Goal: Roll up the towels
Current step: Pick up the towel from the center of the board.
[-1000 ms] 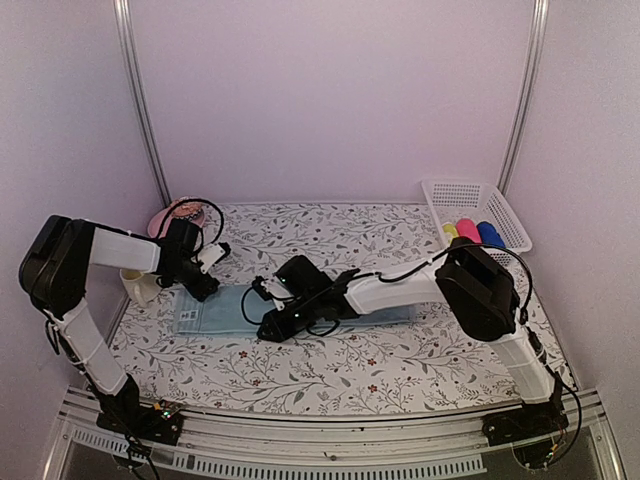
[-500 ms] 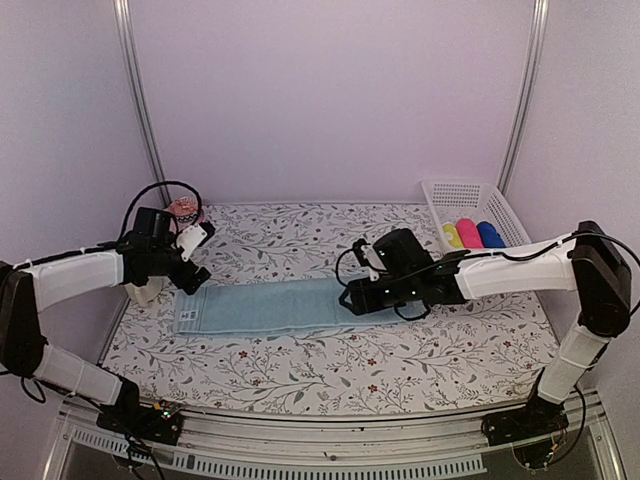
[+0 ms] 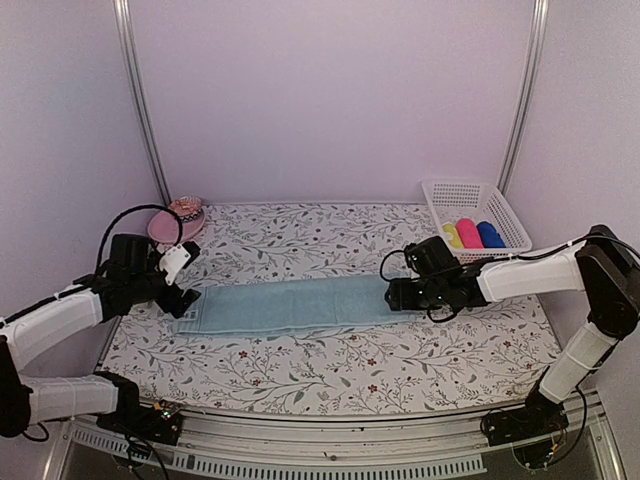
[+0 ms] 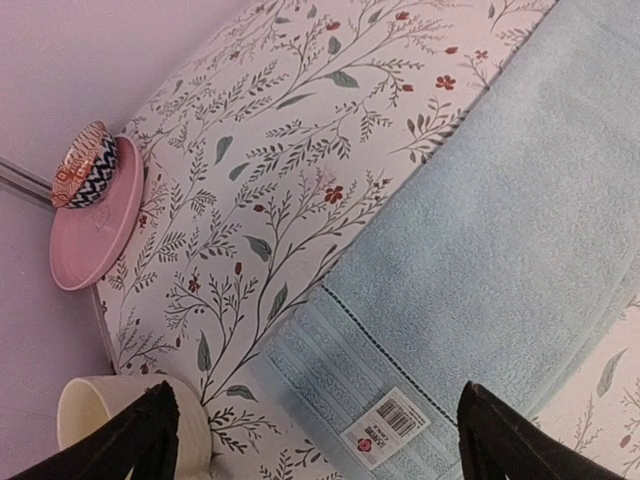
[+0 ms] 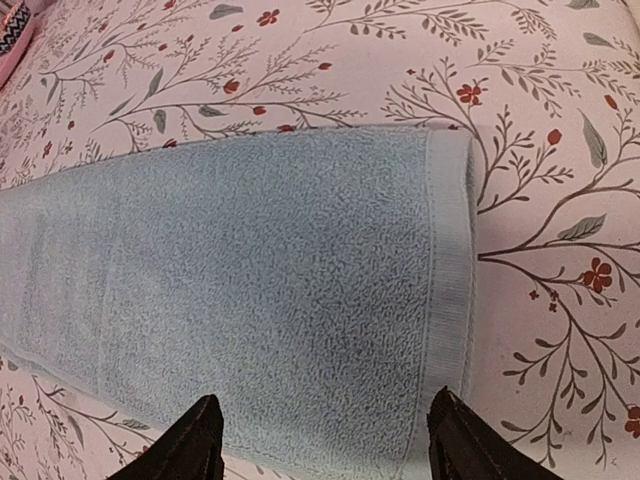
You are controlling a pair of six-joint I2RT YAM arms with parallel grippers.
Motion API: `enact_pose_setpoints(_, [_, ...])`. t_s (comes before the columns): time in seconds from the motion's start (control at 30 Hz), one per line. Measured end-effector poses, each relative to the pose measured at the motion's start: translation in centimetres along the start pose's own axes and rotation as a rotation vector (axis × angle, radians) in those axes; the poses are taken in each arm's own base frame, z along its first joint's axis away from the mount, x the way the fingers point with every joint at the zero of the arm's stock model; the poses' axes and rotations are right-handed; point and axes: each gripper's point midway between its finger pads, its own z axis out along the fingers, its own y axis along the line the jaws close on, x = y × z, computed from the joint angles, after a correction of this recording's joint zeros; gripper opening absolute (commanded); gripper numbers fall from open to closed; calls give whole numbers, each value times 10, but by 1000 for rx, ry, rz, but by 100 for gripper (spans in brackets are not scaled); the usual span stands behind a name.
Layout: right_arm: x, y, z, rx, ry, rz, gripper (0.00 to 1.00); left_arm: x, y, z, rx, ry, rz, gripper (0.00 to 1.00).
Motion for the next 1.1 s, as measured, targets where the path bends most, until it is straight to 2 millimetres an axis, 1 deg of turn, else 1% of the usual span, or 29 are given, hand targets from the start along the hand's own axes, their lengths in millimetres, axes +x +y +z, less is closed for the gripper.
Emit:
enact_pose_setpoints(0.13, [-1,-20,8,46,-8,43,72,-10,5,-10,-19,-55,-2,97])
enact_pose_setpoints(0.23, [5,-37,15,80,5,76,72,-11,4,-10,-16,-64,-3,97])
enact_pose_setpoints(0.3, [9,-44,19,92,16,87,72,-10,4,-10,-14,-64,-4,97])
enact_pose_setpoints(0.4, [11,-47,24,93,23,100,69,-10,4,-11,-14,-68,-5,97])
enact_pose_setpoints(0.53, [8,-42,29,59,14,111,63,-11,5,-14,-20,-81,-6,97])
enact_pose_setpoints(0.7, [5,-33,36,7,4,117,50,-13,8,-18,-33,-95,-8,97])
enact_pose_setpoints(0.83, [4,-29,39,-11,1,129,36,-15,10,-20,-41,-105,-9,97])
enact_pose_setpoints(0.9, [4,-29,41,-16,-1,138,22,-16,10,-21,-44,-111,-8,97])
enact_pose_setpoints(0.93, [4,-29,42,-17,-1,145,12,-17,11,-22,-46,-113,-8,97])
enact_pose_setpoints(0.97, [4,-28,43,-19,-1,152,5,-17,11,-22,-47,-116,-9,97])
enact_pose_setpoints(1.0, [4,-28,44,-20,-2,146,3,-18,11,-23,-49,-118,-9,97])
enact_pose_setpoints(1.1, [5,-29,47,-19,-2,161,2,-19,12,-25,-51,-126,-8,97])
